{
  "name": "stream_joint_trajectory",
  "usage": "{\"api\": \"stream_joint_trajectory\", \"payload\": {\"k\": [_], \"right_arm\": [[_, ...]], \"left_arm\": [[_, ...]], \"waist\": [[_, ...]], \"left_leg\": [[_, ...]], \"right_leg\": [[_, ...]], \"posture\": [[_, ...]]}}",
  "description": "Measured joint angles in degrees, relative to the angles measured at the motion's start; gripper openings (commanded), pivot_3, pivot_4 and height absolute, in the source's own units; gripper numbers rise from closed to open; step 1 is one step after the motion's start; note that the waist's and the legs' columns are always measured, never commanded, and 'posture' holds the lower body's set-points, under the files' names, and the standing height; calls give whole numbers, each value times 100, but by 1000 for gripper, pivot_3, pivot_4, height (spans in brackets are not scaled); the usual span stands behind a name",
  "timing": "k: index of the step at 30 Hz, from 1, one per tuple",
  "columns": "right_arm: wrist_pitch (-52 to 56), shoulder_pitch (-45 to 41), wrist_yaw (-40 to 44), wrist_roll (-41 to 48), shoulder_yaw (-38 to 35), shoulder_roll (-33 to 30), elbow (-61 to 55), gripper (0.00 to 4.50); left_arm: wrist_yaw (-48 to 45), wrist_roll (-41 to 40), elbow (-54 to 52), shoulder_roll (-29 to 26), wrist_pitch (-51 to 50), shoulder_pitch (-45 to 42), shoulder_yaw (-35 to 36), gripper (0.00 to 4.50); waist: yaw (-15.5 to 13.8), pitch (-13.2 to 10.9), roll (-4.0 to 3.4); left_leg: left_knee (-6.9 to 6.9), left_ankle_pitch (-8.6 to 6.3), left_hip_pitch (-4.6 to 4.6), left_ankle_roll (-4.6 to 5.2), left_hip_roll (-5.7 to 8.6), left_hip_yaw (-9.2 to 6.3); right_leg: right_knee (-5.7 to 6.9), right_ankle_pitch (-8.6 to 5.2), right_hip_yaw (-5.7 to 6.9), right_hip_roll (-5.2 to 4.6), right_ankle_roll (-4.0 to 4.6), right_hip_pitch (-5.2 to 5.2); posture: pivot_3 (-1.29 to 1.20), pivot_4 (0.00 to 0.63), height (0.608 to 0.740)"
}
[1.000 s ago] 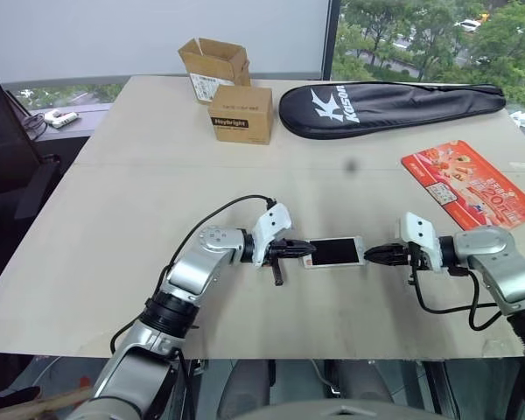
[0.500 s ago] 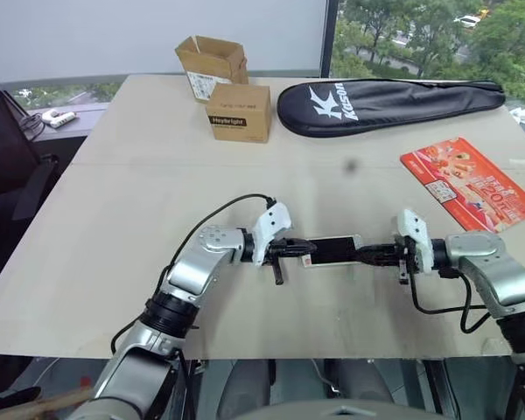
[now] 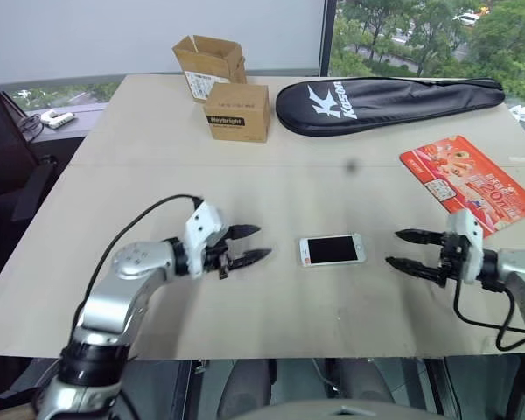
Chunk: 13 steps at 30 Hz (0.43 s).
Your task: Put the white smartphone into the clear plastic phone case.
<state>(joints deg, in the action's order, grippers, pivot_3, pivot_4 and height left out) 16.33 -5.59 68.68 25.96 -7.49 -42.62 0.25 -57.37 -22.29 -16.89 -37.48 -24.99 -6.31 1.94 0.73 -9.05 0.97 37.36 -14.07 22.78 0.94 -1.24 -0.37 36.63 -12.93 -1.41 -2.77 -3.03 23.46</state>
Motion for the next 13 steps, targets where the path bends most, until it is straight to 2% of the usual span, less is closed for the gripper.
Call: {"api": "stream_joint_trajectory", "payload": {"k": [2,7,13], "right_arm": [[-100,103,109,10,-76,-91,71,4500],[-330,422,393,129,-576,-351,518,4500],[-543,455,585,125,-697,-463,786,4500]], "left_arm": [[-21,-53,-122,-170,9,379,203,4472],[-237,-252,-389,-530,267,1530,1022,4472],[-273,-78,-162,-599,833,1835,1252,4472]], "waist": [[3,-2,2],[-7,-6,3],[-17,-7,4]], "left_leg": [[1,0,-2,0,0,1],[0,0,-3,0,-2,8],[3,0,-3,0,-2,9]], "right_leg": [[2,-2,1,1,2,1],[3,-3,-2,-1,3,3],[3,-7,-2,-1,-4,3]], "posture": [[0,150,740],[0,150,740],[0,150,740]]}}
